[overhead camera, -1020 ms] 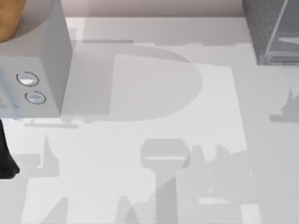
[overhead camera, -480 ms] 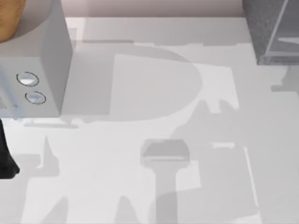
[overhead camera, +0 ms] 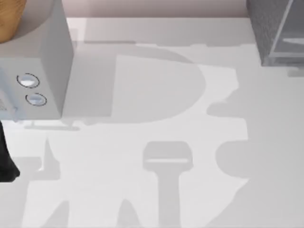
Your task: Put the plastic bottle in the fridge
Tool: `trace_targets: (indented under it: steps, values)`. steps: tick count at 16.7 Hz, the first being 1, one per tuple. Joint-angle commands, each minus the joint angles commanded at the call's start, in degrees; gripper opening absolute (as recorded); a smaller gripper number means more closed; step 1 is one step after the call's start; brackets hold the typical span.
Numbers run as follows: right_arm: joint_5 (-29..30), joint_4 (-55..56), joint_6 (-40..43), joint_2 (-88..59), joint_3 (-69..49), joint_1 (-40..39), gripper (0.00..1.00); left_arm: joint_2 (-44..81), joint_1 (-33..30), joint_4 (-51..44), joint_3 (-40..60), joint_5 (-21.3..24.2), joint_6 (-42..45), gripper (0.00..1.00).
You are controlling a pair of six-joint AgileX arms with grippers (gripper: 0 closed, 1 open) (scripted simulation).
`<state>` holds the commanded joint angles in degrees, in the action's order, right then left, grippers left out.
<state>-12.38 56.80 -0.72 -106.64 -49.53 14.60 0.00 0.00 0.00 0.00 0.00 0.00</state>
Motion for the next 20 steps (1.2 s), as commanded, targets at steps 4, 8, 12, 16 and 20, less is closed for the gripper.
trace_targets:
  steps: [4, 8, 12, 16, 20]
  values:
    - [-1.58, 6.14, 0.06, -11.10, -5.34, 1.34, 0.01, 0.00, 0.00, 0.00, 0.00, 0.00, 0.00, 1.00]
    - [-2.43, 7.80, -0.04, -14.32, -6.79, 1.39, 0.01, 0.00, 0.00, 0.00, 0.00, 0.00, 0.00, 1.00]
    - [-2.40, 7.67, -0.12, -14.29, -6.50, 1.16, 0.01, 0.00, 0.00, 0.00, 0.00, 0.00, 0.00, 1.00]
    - [-2.17, 6.40, -0.17, -16.42, -9.56, 0.92, 0.01, 0.00, 0.00, 0.00, 0.00, 0.00, 0.00, 1.00]
    - [-1.60, 3.77, -0.16, -19.21, -14.98, 0.38, 0.01, 0.00, 0.00, 0.00, 0.00, 0.00, 0.00, 1.00]
